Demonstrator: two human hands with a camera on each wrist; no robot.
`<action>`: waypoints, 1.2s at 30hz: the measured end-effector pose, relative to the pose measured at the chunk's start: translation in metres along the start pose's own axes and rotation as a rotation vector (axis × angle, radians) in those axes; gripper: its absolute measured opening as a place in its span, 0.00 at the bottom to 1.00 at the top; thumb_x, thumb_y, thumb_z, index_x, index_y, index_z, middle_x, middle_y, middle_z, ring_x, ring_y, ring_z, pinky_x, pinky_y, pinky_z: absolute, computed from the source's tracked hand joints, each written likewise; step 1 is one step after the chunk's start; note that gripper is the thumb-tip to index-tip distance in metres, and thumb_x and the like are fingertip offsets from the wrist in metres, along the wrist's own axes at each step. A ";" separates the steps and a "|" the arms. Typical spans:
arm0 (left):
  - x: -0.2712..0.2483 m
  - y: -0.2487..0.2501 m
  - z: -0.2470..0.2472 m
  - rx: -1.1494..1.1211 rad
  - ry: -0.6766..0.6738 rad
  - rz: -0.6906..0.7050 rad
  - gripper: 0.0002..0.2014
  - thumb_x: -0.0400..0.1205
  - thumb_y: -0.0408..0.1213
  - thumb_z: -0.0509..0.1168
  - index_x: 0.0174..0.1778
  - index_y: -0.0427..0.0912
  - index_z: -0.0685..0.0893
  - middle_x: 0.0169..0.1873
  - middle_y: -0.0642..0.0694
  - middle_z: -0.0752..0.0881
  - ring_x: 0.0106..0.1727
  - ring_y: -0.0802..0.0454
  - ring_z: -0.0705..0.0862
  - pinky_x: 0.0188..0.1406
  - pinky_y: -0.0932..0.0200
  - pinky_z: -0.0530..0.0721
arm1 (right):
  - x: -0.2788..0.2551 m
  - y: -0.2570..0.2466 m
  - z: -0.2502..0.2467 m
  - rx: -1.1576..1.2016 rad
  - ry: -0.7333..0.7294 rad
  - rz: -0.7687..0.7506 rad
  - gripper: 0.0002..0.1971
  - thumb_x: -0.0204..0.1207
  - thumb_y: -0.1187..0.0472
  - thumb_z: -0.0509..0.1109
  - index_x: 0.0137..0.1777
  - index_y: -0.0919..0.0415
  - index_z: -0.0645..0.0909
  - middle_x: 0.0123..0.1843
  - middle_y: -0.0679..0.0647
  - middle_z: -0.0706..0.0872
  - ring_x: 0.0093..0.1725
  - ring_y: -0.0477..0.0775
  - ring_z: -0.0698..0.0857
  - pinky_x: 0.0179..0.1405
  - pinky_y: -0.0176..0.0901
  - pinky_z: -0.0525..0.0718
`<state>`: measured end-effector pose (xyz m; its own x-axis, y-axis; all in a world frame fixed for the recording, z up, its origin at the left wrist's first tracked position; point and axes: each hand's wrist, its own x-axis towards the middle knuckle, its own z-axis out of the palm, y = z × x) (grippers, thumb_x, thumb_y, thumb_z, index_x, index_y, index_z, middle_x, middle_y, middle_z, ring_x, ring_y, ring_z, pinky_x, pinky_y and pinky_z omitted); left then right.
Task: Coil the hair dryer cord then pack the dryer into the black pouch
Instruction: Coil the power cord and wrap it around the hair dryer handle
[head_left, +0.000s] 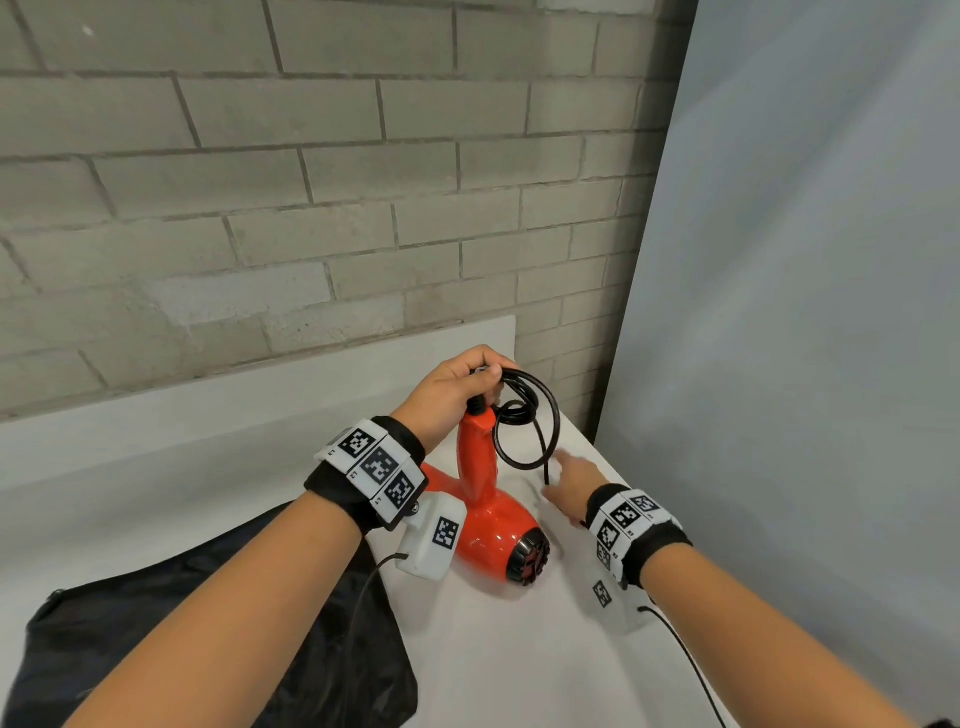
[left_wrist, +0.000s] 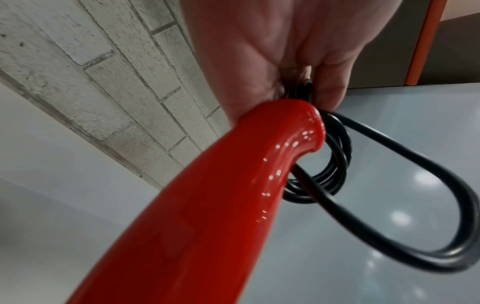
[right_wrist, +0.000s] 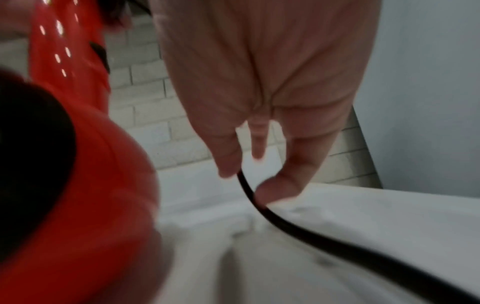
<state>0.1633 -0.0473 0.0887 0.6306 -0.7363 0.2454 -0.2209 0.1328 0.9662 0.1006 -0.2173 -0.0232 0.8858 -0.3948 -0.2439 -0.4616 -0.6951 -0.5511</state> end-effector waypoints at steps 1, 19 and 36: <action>0.000 0.000 0.000 0.006 0.005 0.000 0.11 0.82 0.30 0.55 0.42 0.45 0.81 0.20 0.58 0.74 0.28 0.61 0.72 0.43 0.60 0.72 | 0.004 -0.005 -0.001 0.080 0.070 -0.130 0.29 0.74 0.57 0.68 0.75 0.51 0.65 0.64 0.59 0.78 0.59 0.58 0.82 0.53 0.44 0.85; -0.002 0.002 0.000 0.036 -0.003 0.004 0.11 0.79 0.35 0.57 0.40 0.49 0.85 0.21 0.58 0.73 0.27 0.62 0.71 0.43 0.61 0.72 | 0.001 -0.021 -0.011 0.045 0.036 -0.069 0.18 0.81 0.65 0.59 0.70 0.64 0.73 0.70 0.63 0.77 0.61 0.57 0.78 0.61 0.39 0.72; -0.003 0.009 0.007 0.138 0.052 -0.011 0.08 0.80 0.33 0.61 0.35 0.47 0.78 0.30 0.60 0.84 0.32 0.67 0.79 0.39 0.70 0.79 | -0.015 -0.050 -0.062 0.103 0.191 -0.397 0.12 0.82 0.64 0.57 0.53 0.64 0.82 0.41 0.54 0.81 0.37 0.49 0.76 0.45 0.42 0.72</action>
<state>0.1543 -0.0485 0.0961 0.6705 -0.7012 0.2423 -0.3118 0.0300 0.9497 0.1071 -0.2137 0.0574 0.9641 -0.2200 0.1487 -0.0720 -0.7555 -0.6512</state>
